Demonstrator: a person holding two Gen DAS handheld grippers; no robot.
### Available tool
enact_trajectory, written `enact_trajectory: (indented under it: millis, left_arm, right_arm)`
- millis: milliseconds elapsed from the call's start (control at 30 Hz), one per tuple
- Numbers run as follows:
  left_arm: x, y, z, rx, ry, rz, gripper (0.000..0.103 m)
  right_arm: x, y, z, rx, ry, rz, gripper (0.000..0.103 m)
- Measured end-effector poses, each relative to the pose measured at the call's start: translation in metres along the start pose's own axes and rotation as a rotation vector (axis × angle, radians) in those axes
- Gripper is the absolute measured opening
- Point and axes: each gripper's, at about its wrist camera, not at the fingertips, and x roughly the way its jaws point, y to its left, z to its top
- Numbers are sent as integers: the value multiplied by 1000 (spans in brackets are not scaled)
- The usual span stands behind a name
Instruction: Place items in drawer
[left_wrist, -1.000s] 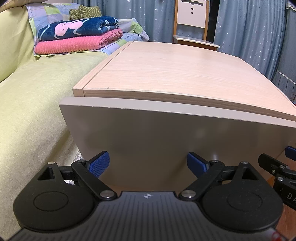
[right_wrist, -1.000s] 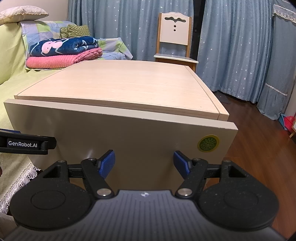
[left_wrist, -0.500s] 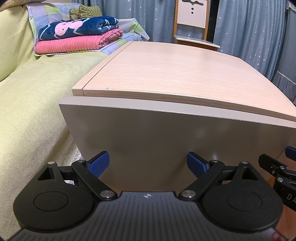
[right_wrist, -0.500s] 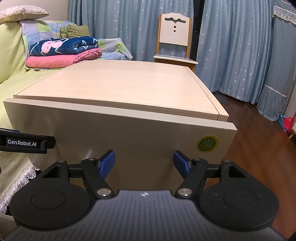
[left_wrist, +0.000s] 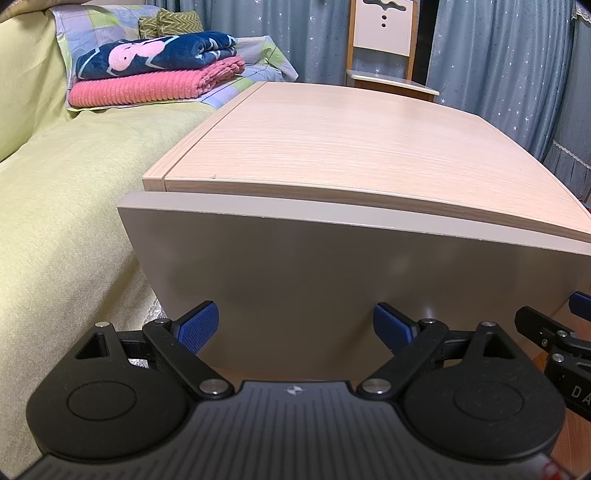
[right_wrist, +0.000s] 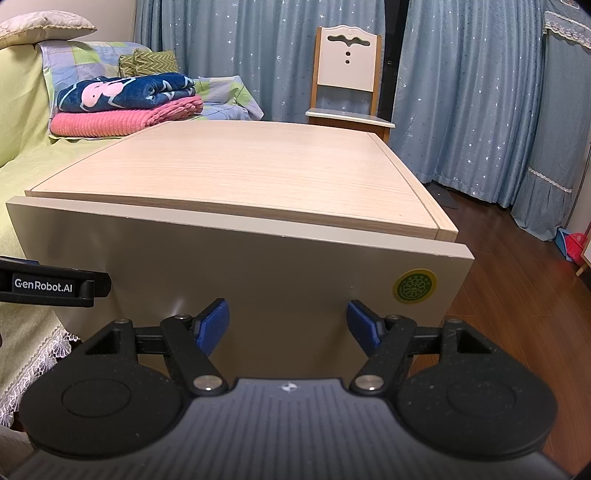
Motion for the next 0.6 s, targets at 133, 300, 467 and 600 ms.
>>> enact_trajectory:
  millis: [133, 300, 467, 600]
  left_arm:
    - [1, -1, 1, -1, 1, 0, 93]
    - [3, -2, 3, -4, 2, 1, 93]
    - [4, 1, 3, -5, 3, -2, 93]
    - [5, 0, 3, -5, 2, -2, 93]
  right_arm:
    - [3, 5, 4, 0, 0, -2, 68]
    - [4, 4, 4, 1, -1, -3, 68]
    - [6, 5, 5, 1, -3, -5, 68]
    - [7, 5, 6, 3, -3, -5, 68]
